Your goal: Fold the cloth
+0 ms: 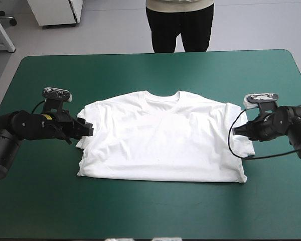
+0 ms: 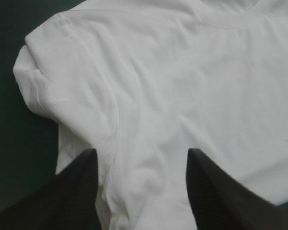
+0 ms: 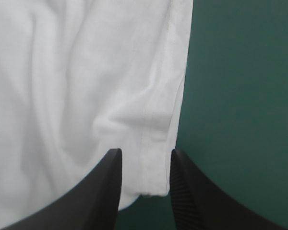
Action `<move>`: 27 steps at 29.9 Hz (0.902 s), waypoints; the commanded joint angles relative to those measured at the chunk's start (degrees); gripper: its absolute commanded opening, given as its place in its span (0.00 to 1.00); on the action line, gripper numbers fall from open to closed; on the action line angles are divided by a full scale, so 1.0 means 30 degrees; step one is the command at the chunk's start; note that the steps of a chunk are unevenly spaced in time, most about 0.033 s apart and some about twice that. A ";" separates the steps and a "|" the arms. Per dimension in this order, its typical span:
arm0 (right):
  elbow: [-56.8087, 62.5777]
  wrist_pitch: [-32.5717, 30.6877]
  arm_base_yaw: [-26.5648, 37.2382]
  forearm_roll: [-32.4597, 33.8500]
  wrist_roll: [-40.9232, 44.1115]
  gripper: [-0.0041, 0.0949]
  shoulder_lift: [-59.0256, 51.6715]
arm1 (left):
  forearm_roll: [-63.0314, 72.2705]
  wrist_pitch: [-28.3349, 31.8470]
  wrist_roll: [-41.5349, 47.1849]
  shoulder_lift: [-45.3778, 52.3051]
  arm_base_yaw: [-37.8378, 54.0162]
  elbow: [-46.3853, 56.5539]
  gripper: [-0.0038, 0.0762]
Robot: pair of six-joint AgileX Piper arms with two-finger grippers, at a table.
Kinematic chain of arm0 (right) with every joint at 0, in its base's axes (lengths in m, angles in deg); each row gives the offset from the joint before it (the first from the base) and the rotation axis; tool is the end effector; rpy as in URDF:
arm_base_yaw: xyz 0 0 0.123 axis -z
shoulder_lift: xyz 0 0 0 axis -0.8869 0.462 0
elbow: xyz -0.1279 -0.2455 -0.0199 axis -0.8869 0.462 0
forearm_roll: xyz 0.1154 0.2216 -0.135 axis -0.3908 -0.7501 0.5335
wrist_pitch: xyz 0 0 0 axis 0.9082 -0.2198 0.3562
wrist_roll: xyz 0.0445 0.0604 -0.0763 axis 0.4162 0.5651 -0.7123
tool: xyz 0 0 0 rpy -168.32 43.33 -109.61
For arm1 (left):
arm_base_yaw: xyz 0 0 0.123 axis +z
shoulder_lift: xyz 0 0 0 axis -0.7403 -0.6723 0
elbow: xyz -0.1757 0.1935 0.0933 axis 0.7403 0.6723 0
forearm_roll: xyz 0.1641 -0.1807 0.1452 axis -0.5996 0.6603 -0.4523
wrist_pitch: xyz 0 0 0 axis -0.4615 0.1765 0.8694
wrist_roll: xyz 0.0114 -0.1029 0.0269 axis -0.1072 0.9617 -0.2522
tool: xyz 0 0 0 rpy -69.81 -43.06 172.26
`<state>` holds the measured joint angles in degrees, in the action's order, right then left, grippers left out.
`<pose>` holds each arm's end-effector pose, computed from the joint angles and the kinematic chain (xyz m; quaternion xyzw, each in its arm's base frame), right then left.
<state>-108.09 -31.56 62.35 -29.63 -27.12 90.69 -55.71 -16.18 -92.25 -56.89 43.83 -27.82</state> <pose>0.3136 0.0072 0.2523 -0.0547 0.9666 0.0172 0.2500 0.2796 -0.0499 0.3205 0.1416 0.9258 -0.1262 0.3270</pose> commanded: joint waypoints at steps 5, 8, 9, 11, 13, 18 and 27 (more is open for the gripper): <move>-0.2657 0.1400 0.1336 -0.0386 -0.1163 0.38 0.2713 | 0.0384 0.0281 0.0076 0.0431 -0.0008 -0.0672 0.56; -0.3431 0.1326 0.1579 -0.0910 -0.1580 0.38 0.3761 | 0.0358 0.0316 0.0076 0.0431 -0.0008 -0.0672 0.56; -0.3573 0.1330 0.1579 -0.1024 -0.1685 0.38 0.4064 | 0.0248 0.0316 0.0076 0.0431 -0.0008 -0.0672 0.56; -0.3700 0.1330 0.1579 -0.1174 -0.1689 0.38 0.4583 | 0.0004 0.0316 0.0076 0.0431 -0.0008 -0.0672 0.56; -0.3700 0.1441 0.1534 -0.1212 -0.1689 0.38 0.5131 | -0.0223 0.0316 0.0111 0.0431 -0.0008 -0.0672 0.56; -0.3700 0.1417 0.1534 -0.1251 -0.1997 0.38 0.6364 | -0.0223 0.0357 0.0111 0.0431 -0.0008 -0.0672 0.56; -0.3700 0.0588 0.1534 -0.2142 -0.3388 0.04 0.7451 | -0.0451 0.0446 0.0077 0.0431 -0.0008 -0.0672 0.56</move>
<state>-118.43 -29.62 66.67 -34.46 -36.01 113.81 -57.98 -17.14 -92.25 -56.89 43.83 -27.82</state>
